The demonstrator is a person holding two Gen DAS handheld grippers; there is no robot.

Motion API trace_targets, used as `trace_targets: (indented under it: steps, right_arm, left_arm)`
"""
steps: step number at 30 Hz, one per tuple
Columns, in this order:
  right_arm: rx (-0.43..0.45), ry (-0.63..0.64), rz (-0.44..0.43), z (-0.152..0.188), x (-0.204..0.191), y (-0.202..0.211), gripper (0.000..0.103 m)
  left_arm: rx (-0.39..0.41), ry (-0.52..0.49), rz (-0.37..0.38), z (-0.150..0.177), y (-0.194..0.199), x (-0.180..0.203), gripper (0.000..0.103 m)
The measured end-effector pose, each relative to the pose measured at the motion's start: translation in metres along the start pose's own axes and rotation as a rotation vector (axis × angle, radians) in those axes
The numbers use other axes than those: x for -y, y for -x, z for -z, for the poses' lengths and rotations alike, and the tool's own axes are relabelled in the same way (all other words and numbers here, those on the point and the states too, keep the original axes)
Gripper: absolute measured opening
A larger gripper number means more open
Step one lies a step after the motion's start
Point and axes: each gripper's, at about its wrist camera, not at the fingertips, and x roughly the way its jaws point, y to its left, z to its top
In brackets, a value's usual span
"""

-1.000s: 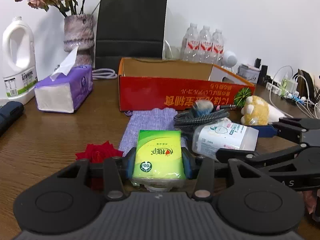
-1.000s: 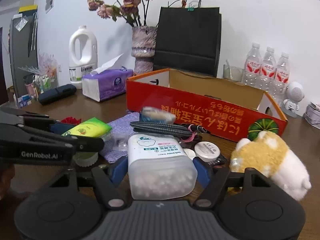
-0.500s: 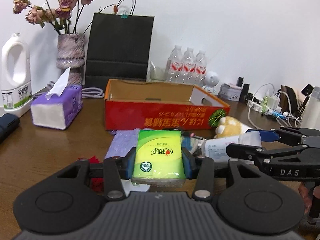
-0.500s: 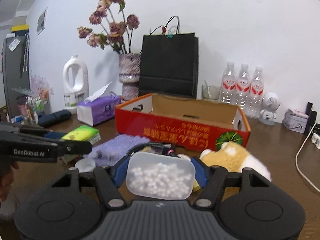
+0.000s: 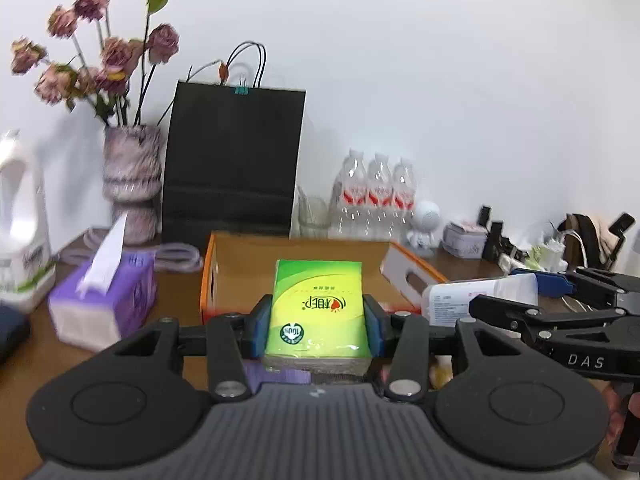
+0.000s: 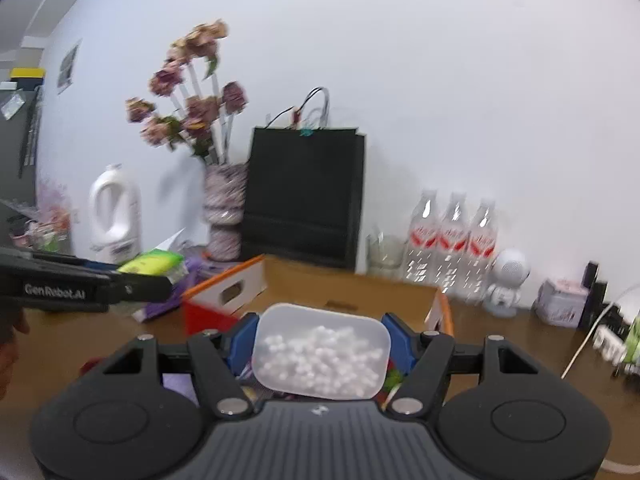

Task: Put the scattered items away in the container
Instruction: 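Carry the tissue pack and cotton container into the box and release both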

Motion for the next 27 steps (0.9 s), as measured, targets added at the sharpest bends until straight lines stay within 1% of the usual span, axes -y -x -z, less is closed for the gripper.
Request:
trace_targets:
  steps: [3, 7, 10, 12, 16, 17, 18, 19, 20, 21, 22, 23, 24, 25, 27]
  right_arm:
    - [-0.018, 0.009, 0.049, -0.018, 0.012, -0.036, 0.066]
    - [-0.086, -0.022, 0.104, -0.028, 0.029, -0.095, 0.066]
    - [-0.15, -0.073, 0.097, -0.024, 0.039, -0.132, 0.066]
    - [-0.186, -0.103, 0.092, -0.019, 0.043, -0.152, 0.066]
    - [-0.242, -0.124, 0.101, -0.009, 0.045, -0.179, 0.066]
    - [-0.253, -0.137, 0.098, -0.006, 0.047, -0.184, 0.066]
    - [-0.272, -0.154, 0.09, -0.004, 0.049, -0.189, 0.066]
    - [-0.292, -0.168, 0.082, -0.002, 0.051, -0.193, 0.067]
    - [-0.311, -0.18, 0.077, -0.001, 0.053, -0.197, 0.072]
    - [-0.322, -0.185, 0.078, 0.001, 0.053, -0.199, 0.078]
    - [-0.323, -0.184, 0.095, 0.002, 0.053, -0.199, 0.087]
    - [-0.323, -0.18, 0.115, 0.003, 0.054, -0.199, 0.098]
    - [-0.325, -0.18, 0.124, 0.004, 0.055, -0.198, 0.103]
    - [-0.331, -0.183, 0.126, 0.006, 0.057, -0.197, 0.103]
    - [-0.35, -0.194, 0.096, 0.008, 0.059, -0.196, 0.103]
  left_arm:
    - [-0.021, -0.012, -0.031, -0.022, -0.033, -0.003, 0.046]
    - [-0.08, -0.019, -0.069, -0.036, -0.087, -0.007, 0.046]
    - [-0.14, -0.015, -0.095, -0.03, -0.125, -0.011, 0.046]
    - [-0.179, 0.006, -0.103, -0.023, -0.144, -0.017, 0.046]
    - [-0.2, 0.024, -0.112, -0.015, -0.164, -0.025, 0.047]
    - [-0.207, 0.019, -0.11, -0.014, -0.168, -0.025, 0.05]
    - [-0.218, 0.013, -0.113, -0.013, -0.172, -0.026, 0.061]
    - [-0.225, 0.01, -0.119, -0.013, -0.176, -0.026, 0.079]
    - [-0.227, 0.009, -0.124, -0.013, -0.178, -0.026, 0.088]
    - [-0.224, 0.01, -0.127, -0.013, -0.179, -0.026, 0.099]
    - [-0.219, 0.013, -0.131, -0.013, -0.179, -0.027, 0.103]
    - [-0.216, 0.018, -0.131, -0.013, -0.178, -0.028, 0.103]
    - [-0.219, 0.027, -0.126, -0.013, -0.178, -0.03, 0.103]
    - [-0.228, 0.04, -0.121, -0.014, -0.178, -0.032, 0.103]
    - [-0.249, 0.056, -0.12, -0.012, -0.18, -0.035, 0.103]
